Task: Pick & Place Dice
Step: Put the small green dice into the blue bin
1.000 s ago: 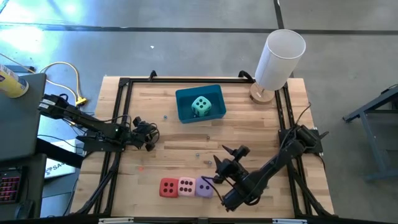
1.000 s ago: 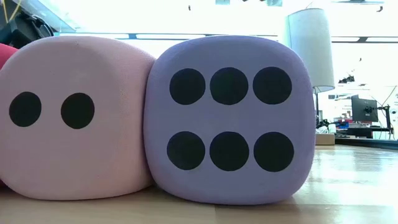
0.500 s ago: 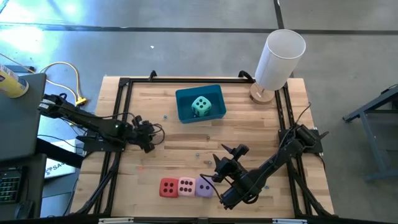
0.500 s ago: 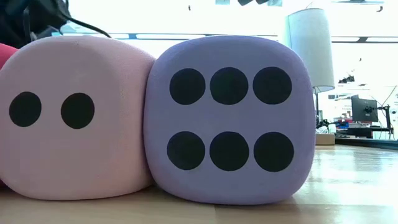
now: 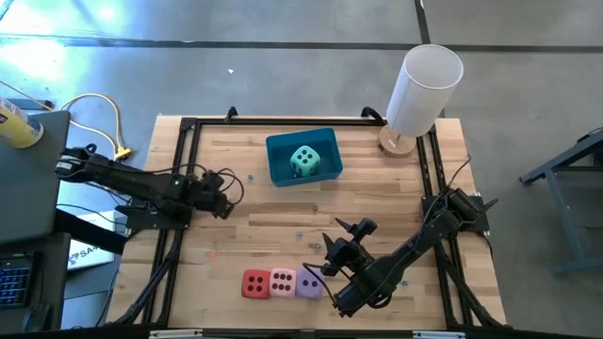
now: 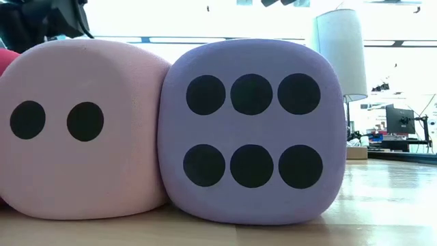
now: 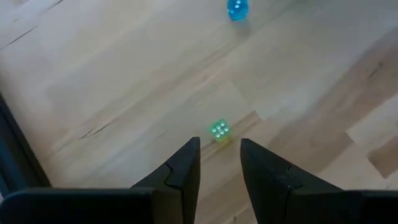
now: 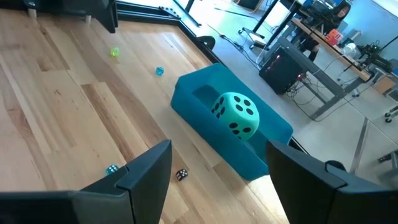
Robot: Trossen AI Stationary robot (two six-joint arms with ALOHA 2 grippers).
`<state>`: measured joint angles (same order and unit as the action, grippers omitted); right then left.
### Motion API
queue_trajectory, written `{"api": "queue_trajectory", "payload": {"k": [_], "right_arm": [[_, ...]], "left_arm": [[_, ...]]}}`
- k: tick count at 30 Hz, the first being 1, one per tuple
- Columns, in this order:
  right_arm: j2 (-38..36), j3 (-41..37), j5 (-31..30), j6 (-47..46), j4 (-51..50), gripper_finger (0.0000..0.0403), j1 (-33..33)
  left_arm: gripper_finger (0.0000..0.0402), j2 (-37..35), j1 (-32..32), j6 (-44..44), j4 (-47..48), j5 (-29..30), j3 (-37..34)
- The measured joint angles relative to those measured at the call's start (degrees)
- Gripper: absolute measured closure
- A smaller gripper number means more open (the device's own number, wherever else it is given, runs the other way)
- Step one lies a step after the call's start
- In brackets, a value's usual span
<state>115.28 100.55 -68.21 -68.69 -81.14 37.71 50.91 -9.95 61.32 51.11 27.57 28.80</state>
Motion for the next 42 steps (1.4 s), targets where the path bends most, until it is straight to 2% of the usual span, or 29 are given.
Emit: {"api": "queue_trajectory", "payload": {"k": [19, 42], "right_arm": [[0.0, 0.0, 0.9, 0.0, 0.2, 0.0154, 0.0], [0.0, 0.0, 0.9, 0.0, 0.6, 0.0154, 0.0]], "left_arm": [[0.0293, 9.0, 0.7, 0.3, -2.6, -0.5, 0.0], [0.0293, 15.1, 1.8, -1.5, -8.0, -1.9, -0.1]]}}
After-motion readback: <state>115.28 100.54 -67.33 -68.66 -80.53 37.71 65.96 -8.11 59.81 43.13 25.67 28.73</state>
